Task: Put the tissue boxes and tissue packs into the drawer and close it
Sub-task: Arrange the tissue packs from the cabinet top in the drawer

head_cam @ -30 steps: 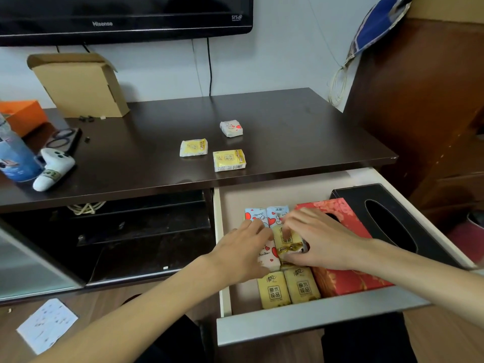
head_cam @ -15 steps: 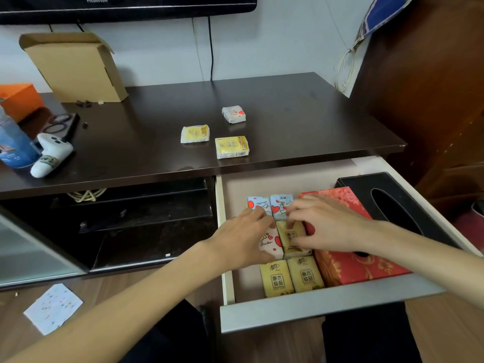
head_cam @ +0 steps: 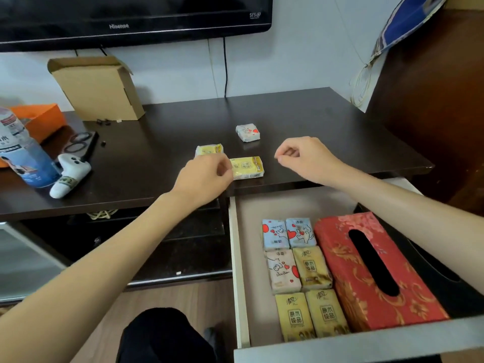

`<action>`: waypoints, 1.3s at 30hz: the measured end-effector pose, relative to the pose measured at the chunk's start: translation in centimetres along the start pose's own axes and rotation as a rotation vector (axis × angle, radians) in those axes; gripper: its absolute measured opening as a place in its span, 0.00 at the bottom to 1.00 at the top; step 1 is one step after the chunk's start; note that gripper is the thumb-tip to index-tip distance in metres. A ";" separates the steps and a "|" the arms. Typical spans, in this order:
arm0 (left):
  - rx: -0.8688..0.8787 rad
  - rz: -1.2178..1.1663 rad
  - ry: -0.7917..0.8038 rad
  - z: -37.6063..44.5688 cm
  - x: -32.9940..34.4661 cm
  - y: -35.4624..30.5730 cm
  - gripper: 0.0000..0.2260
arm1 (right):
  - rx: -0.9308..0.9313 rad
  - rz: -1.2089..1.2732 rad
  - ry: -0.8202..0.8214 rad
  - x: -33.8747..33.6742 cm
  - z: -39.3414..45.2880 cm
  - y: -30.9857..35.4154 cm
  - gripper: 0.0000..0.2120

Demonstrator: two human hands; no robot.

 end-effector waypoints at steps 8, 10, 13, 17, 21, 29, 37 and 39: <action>0.179 0.076 0.194 5.0 3.9 -1.9 0.26 | 0.149 -0.142 0.058 2.7 10.4 -2.5 0.18; 0.177 0.109 0.211 5.7 4.6 -1.4 0.25 | 0.181 -0.153 0.079 3.7 12.5 -3.5 0.18; 0.181 0.106 0.143 5.9 4.6 -0.6 0.20 | 0.183 -0.164 0.086 5.1 15.2 -4.4 0.21; 0.192 0.027 0.129 5.2 4.7 0.0 0.16 | 0.109 -0.217 0.139 7.1 17.5 -4.1 0.31; 0.216 0.023 0.119 4.7 4.3 -0.3 0.15 | 0.072 -0.272 0.332 8.7 17.0 -4.7 0.34; 0.174 0.058 0.171 4.2 4.6 -1.5 0.23 | -0.074 -0.469 0.286 4.6 12.2 -4.5 0.21; 0.175 0.151 0.317 4.1 4.7 -2.3 0.24 | -0.008 -0.379 0.245 1.4 7.6 -5.1 0.09; 0.162 0.143 0.325 4.2 4.7 -2.1 0.22 | -0.003 -0.382 0.238 1.0 6.8 -4.7 0.11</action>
Point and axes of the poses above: each hand's wrist, its own z-axis towards the middle knuckle, its own x-axis out of the palm, y = z × x, the point moved 9 cm from there along z, towards the middle knuckle, and after that the axes turned 10 degrees about z, right-handed, at the moved point
